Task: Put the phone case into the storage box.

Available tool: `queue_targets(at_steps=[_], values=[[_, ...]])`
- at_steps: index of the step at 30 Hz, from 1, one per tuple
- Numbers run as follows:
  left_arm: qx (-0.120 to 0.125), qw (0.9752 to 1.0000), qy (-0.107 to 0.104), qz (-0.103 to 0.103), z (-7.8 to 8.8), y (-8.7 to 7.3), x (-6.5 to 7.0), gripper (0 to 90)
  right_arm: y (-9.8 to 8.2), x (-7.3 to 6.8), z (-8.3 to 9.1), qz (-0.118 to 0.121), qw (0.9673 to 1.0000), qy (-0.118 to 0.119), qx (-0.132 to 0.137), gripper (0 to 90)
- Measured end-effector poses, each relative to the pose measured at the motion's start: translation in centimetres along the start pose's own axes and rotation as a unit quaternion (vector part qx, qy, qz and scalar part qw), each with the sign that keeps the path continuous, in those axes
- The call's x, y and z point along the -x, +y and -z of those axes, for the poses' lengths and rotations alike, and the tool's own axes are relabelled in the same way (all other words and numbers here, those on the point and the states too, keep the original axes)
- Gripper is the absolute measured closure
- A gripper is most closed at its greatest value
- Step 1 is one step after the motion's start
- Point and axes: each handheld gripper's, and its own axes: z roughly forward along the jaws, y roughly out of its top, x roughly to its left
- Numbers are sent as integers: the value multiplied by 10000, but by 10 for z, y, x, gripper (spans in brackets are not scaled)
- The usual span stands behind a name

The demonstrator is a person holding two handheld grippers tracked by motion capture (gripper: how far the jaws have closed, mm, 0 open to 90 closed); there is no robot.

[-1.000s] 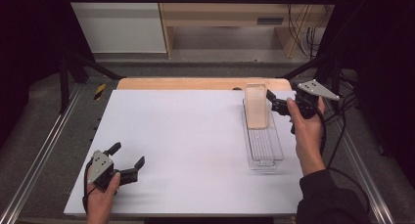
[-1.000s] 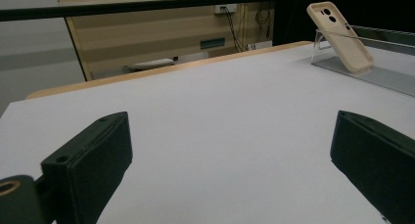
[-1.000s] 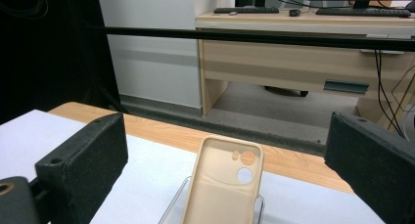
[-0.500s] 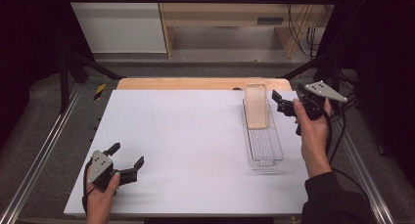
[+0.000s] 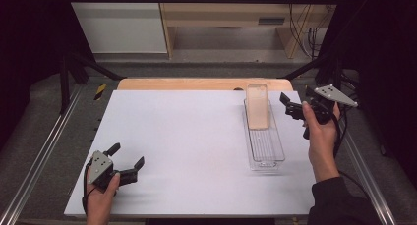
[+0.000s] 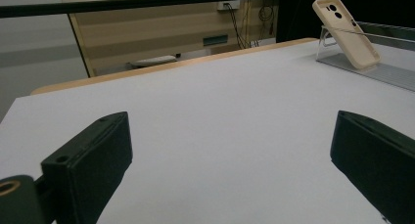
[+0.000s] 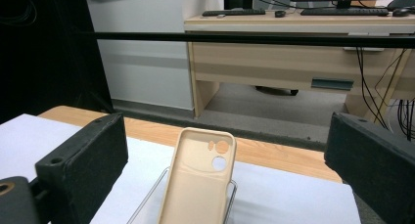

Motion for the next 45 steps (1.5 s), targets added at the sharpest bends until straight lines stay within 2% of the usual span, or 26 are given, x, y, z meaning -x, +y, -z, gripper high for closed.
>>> queue_targets(at_steps=[18,25,33,39,45], values=[[-107,9999,-38,-96,-3,-2,1,19,-11,17,18,-69,9999,-96,92,33],[-139,9998,-65,-139,-4,-2,3,19,-18,18,25,-12,9998,-124,125,33],[-159,9997,-109,-157,-4,-2,6,19,-23,17,33,-61,9996,-82,245,35],[-109,9999,-91,-6,-2,-2,5,19,-24,18,42,-45,9992,-82,391,37],[-96,9999,-104,32,-1,-2,4,19,-27,16,49,16,9987,-44,501,37]])
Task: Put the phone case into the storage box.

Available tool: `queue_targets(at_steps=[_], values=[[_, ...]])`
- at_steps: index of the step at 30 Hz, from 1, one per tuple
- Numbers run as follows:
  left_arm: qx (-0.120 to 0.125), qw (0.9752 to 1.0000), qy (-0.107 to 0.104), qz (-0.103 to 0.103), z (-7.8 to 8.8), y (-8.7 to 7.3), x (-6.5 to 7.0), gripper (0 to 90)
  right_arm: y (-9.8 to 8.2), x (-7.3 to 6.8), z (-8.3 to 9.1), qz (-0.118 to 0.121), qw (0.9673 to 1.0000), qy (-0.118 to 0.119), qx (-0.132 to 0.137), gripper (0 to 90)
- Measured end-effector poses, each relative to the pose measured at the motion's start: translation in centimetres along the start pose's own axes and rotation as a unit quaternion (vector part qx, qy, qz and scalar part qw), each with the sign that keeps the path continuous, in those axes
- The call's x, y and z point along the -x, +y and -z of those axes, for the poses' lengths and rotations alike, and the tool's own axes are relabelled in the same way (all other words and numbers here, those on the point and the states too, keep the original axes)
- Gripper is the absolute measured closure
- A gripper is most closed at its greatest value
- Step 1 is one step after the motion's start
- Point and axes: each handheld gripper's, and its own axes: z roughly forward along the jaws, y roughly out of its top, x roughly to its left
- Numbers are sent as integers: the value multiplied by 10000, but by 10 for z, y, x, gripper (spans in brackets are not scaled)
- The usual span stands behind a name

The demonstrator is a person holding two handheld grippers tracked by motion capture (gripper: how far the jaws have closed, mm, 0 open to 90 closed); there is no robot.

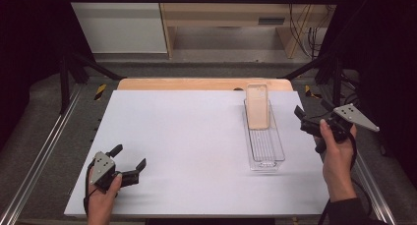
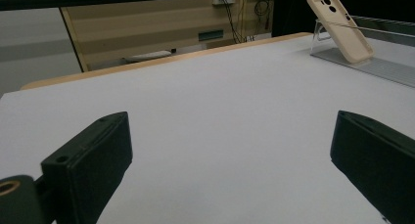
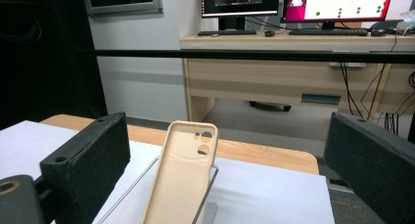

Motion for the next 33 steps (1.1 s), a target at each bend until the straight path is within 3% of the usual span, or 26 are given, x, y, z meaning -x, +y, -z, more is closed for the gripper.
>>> queue_targets(at_steps=[3,6,20,28,33], values=[[13,10000,7,-12,0,0,1,19,-3,-1,4,19,10000,5,41,36],[74,9999,-28,114,1,0,0,20,-7,-2,8,42,10000,42,5,34],[119,9998,-67,108,3,1,0,20,-15,-5,26,55,9998,147,104,29],[124,9998,-90,96,3,1,0,20,-21,-5,41,156,9994,200,251,26],[136,9998,-140,80,4,2,2,20,-27,-9,49,350,9986,267,280,25]])
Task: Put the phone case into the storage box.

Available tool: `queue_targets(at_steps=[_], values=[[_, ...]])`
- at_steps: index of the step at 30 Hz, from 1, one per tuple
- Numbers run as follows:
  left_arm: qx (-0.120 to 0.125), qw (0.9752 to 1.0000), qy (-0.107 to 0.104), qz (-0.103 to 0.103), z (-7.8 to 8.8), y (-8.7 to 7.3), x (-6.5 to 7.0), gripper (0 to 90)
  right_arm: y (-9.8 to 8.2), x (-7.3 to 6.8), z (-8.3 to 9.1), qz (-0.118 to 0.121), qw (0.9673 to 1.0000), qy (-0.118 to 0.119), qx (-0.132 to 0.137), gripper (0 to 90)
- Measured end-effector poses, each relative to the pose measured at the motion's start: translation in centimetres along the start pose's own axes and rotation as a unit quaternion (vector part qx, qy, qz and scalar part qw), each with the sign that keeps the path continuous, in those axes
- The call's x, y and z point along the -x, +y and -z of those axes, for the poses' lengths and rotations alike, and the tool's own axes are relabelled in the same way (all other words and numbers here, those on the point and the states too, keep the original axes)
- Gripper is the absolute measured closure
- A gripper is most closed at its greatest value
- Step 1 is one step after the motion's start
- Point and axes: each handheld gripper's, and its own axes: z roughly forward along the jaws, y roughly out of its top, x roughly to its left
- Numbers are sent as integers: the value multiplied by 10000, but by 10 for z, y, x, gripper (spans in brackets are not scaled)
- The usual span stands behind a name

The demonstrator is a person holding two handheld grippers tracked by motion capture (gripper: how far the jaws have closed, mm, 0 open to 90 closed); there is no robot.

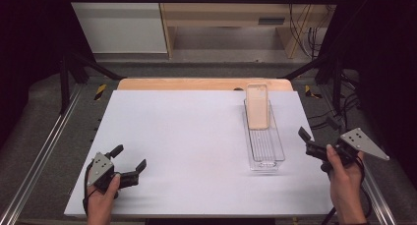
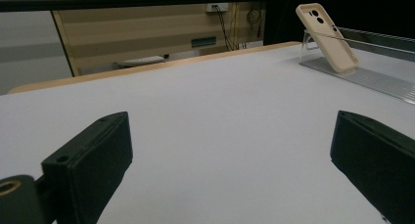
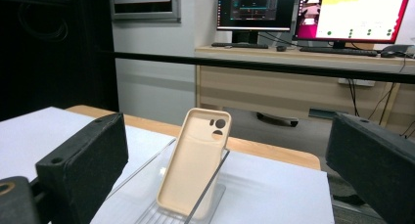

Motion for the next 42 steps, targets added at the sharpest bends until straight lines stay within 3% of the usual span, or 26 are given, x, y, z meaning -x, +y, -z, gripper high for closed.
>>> queue_targets(at_steps=[15,25,42], values=[[139,9998,65,-148,4,0,1,30,-18,-14,15,144,9997,181,12,22],[114,9997,97,-167,5,0,0,30,-33,-23,18,65,9996,262,-50,21],[205,9996,-73,-198,4,1,2,29,-58,-36,19,-66,9988,447,-165,21]])
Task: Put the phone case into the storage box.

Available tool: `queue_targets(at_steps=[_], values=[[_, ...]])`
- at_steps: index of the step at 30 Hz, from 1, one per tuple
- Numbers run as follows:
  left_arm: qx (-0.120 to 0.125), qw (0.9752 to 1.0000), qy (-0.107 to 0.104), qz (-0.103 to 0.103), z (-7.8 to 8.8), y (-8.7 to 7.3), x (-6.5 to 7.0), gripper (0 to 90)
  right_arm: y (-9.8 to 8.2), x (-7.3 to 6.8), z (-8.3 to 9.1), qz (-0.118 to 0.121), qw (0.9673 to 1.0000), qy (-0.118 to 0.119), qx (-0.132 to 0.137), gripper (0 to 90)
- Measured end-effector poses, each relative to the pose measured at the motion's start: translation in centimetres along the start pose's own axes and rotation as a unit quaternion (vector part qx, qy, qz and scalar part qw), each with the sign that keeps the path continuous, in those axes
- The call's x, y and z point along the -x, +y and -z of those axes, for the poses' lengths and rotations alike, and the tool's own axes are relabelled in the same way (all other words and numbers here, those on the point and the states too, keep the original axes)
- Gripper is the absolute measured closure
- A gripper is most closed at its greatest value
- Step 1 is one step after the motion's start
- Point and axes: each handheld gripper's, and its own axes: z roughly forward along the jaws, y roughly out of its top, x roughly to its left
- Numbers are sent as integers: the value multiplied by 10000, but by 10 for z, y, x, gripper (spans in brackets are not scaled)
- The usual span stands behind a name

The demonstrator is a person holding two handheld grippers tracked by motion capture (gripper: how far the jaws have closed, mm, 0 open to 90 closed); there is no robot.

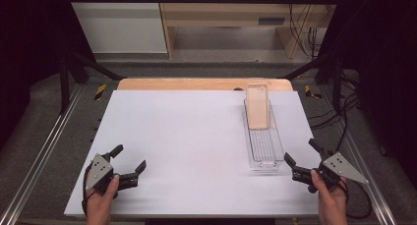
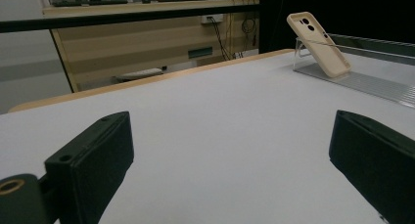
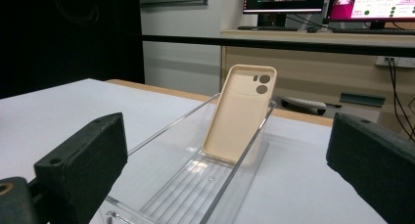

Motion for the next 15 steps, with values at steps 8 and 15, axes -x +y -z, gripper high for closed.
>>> queue_targets(at_steps=[8,15], values=[[30,10000,-30,-12,0,0,0,29,-4,-4,-3,-114,9999,97,19,21],[117,9999,-88,-45,0,1,1,29,-7,-7,-8,-221,9996,181,43,20]])
